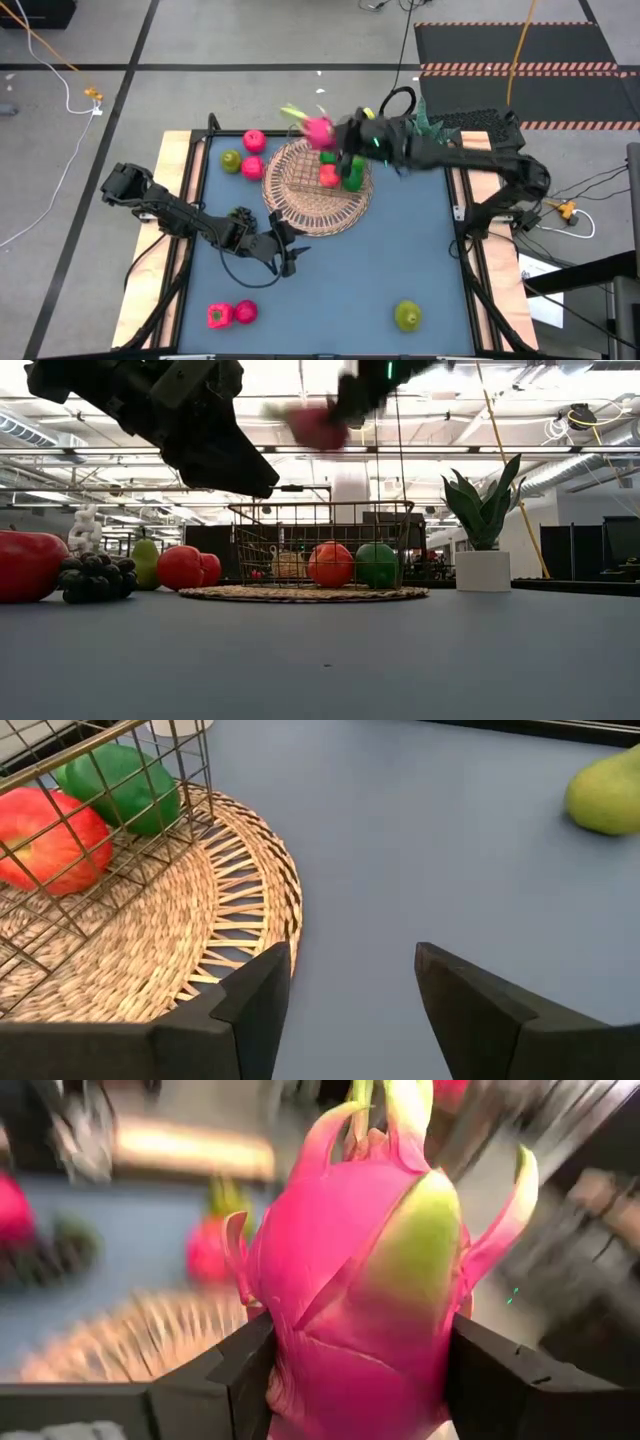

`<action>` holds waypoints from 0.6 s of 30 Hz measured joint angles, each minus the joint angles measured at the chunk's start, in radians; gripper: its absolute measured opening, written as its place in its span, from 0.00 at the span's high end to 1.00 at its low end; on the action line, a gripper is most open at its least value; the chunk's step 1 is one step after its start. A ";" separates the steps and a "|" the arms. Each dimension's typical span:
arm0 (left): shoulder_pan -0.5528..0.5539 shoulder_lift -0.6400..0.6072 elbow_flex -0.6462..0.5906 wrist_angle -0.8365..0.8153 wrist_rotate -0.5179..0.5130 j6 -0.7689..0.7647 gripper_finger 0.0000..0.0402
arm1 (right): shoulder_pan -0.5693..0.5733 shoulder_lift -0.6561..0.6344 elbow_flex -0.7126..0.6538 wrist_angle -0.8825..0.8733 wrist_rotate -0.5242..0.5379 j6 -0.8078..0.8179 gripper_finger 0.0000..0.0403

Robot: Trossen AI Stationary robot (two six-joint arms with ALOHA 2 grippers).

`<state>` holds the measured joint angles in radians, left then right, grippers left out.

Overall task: Build produce basket
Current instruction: Put the dragonfruit into the gold wire basket

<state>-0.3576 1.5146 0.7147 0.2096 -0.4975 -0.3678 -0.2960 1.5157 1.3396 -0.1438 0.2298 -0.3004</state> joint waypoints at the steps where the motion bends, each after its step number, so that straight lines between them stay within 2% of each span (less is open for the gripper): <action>1: 0.000 0.000 0.000 0.000 0.000 -0.001 0.46 | -0.040 0.019 -0.003 -0.038 -0.028 0.001 0.46; 6: -0.004 0.000 0.000 -0.020 -0.001 -0.009 0.46 | -0.165 0.086 -0.019 -0.200 -0.204 0.008 0.46; 10: -0.006 0.000 0.000 -0.062 -0.001 -0.031 0.46 | -0.195 0.102 -0.022 -0.272 -0.217 -0.028 0.46; 14: -0.006 0.000 0.000 -0.081 -0.002 -0.064 0.46 | -0.204 0.095 -0.019 -0.292 -0.313 -0.037 0.45; 18: -0.007 0.000 0.000 -0.086 -0.002 -0.089 0.46 | -0.202 0.098 -0.020 -0.336 -0.314 -0.069 0.42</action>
<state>-0.3645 1.5146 0.7147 0.1238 -0.4992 -0.4567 -0.4980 1.6133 1.3193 -0.4794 -0.0845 -0.3691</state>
